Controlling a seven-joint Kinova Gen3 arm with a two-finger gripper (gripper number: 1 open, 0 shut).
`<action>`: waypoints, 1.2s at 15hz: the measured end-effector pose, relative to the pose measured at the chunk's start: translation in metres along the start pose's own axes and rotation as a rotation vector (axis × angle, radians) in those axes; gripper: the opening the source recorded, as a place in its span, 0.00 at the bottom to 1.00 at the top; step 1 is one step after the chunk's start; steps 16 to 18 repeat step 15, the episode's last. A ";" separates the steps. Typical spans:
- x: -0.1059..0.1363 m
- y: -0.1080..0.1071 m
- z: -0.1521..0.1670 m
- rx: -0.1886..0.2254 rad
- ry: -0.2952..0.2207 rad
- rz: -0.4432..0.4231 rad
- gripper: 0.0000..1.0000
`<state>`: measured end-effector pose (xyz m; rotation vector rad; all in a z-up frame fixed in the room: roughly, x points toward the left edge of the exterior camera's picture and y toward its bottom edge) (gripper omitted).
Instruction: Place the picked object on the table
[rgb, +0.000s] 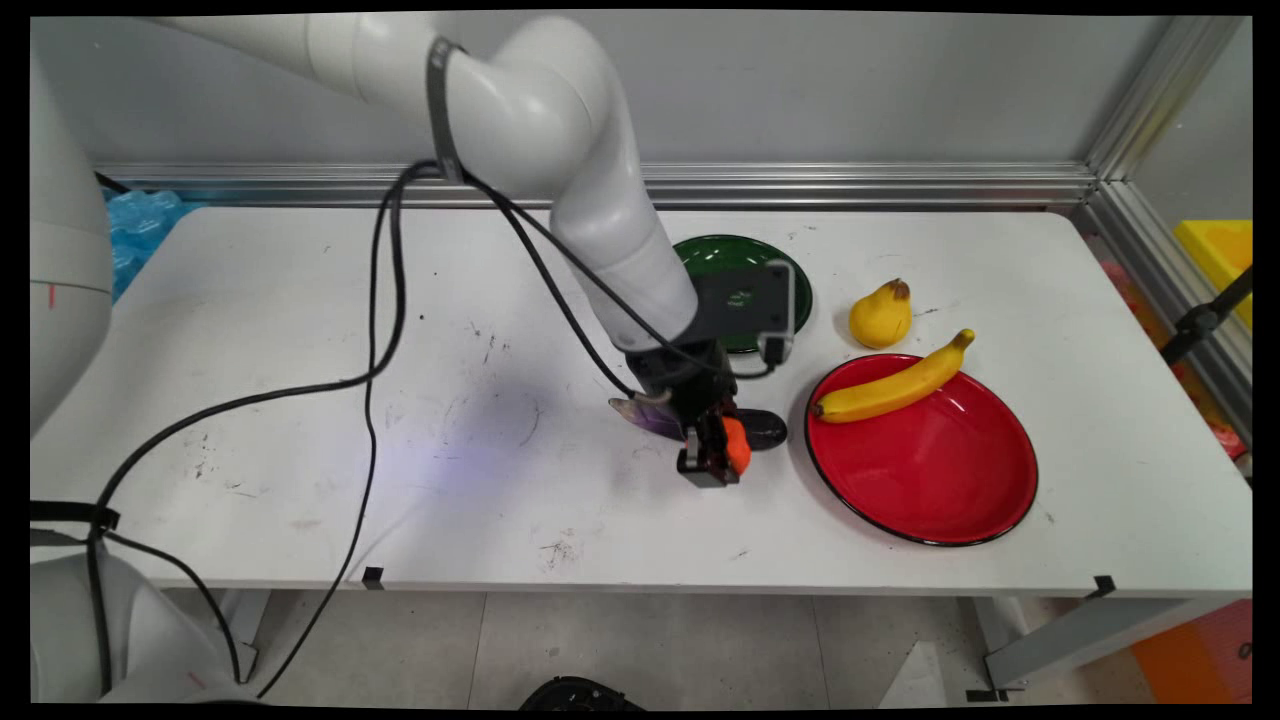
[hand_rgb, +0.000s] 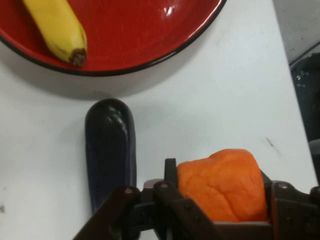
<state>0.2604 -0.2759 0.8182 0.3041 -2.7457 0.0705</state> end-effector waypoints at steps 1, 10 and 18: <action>0.000 0.001 0.008 0.003 -0.007 0.001 0.00; -0.002 0.008 0.042 0.013 -0.036 0.019 1.00; -0.004 0.010 0.038 0.011 -0.032 0.040 1.00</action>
